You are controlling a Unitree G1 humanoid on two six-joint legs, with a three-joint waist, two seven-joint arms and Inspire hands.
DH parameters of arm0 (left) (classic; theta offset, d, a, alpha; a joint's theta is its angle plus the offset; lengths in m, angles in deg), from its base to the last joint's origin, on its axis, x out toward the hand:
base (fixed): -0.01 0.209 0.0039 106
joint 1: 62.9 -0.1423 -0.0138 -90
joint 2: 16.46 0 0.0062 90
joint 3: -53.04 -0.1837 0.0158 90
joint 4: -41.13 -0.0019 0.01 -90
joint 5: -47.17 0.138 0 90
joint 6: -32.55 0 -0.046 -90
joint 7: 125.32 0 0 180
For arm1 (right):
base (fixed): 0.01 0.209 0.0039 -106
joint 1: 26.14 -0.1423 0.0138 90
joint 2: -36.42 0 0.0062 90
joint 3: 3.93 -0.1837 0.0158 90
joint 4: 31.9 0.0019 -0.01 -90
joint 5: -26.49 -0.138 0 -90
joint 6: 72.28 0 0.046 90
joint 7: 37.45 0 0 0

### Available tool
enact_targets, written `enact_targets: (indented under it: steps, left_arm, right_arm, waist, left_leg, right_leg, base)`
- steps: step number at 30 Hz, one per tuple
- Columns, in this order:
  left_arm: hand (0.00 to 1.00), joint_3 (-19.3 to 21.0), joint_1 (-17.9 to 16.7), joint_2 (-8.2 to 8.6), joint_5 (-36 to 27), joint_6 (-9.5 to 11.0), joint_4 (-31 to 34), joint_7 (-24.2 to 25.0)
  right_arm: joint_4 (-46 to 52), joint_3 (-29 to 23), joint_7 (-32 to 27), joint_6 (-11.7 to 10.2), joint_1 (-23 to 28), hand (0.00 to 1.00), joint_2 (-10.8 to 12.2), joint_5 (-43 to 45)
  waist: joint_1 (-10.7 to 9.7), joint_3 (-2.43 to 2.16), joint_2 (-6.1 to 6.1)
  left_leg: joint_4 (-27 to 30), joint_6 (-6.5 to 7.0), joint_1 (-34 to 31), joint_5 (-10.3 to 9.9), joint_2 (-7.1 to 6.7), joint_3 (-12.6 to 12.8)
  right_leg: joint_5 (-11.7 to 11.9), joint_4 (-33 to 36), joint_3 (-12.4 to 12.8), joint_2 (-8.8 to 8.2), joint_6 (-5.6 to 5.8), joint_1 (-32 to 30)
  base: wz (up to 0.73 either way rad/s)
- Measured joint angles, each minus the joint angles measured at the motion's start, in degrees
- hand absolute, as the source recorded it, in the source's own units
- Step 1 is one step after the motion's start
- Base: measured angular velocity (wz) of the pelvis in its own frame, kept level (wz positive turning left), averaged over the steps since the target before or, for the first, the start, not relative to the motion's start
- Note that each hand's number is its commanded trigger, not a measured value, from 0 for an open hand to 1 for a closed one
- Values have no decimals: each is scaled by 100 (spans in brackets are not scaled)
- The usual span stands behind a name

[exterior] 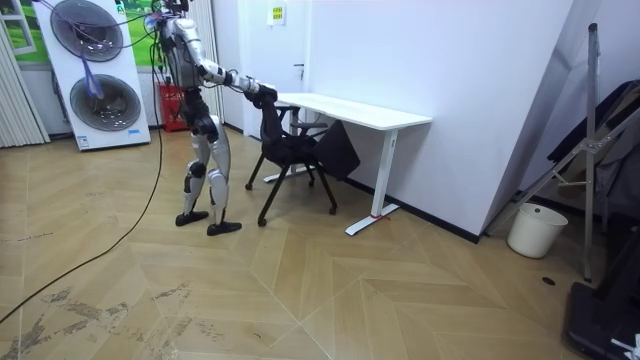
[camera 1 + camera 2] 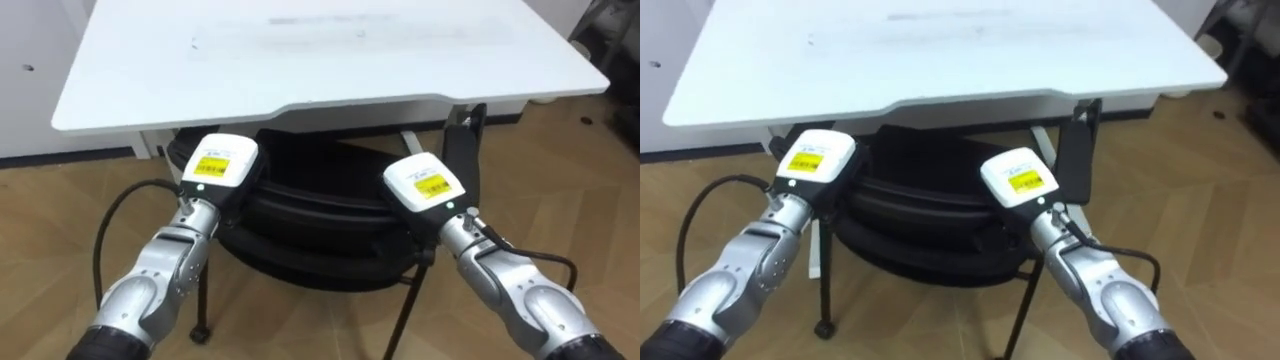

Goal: Push chair

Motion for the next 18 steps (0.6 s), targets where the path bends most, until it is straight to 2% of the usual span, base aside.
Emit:
enact_targets:
  steps: [2, 3, 5, 8, 12, 15, 18]
  left_arm:
    - [100, -25, 0, 38, 0, 26, 2, -5]
    - [100, -52, 1, 36, 0, 27, 18, -28]
    - [100, -56, 5, -8, -10, 22, 100, -42]
    - [100, -91, 72, 11, -12, -7, 126, -41]
    - [100, -99, 85, 10, -5, -3, 135, -40]
    - [100, -138, 50, -33, 3, 33, 242, -26]
    - [100, -148, -46, -74, 35, 34, 421, -20]
  right_arm:
    - [141, -12, 66, 0, 77, 100, -103, -36]
    - [205, -12, 76, 1, 108, 100, -148, -48]
    - [272, -23, 75, 24, 102, 100, -160, -48]
    - [389, -22, 100, 44, 102, 100, -274, -67]
    - [551, -15, 259, 109, 130, 100, -305, -62]
    - [931, -15, 496, 281, 345, 100, -362, -63]
    - [1371, 0, 796, 456, 532, 100, -350, -61]
  waist:
    - [-31, -3, -27]
    - [-10, -16, -42]
    - [3, -37, -68]
    - [-2, -42, -89]
    - [-1, -45, -94]
    - [0, -72, -135]
    - [70, -85, -154]
  left_leg:
    - [-40, -22, 14, 14, 7, -17]
    - [-184, -95, 30, 64, 9, -22]
    - [-371, -173, 33, 148, 20, -73]
    - [-718, -230, 58, 318, 17, -180]
    - [-858, -250, 77, 384, 18, -327]
    - [-932, -262, 23, 422, 16, -475]
    - [-932, -263, -29, 425, 17, -504]
  right_leg:
    - [-164, 208, -89, -14, -63, -32]
    - [-203, 282, -163, -32, -110, -89]
    - [-204, 301, -228, -21, -171, -176]
    - [-178, 212, -343, -11, -229, -209]
    - [-168, 175, -414, 3, -246, -206]
    - [-163, 110, -548, -10, -255, -194]
    - [-163, 71, -622, -17, -255, -194]
  base:
    - [34]
    - [20]
    - [6]
    - [18]
    - [9]
    - [23]
    - [12]
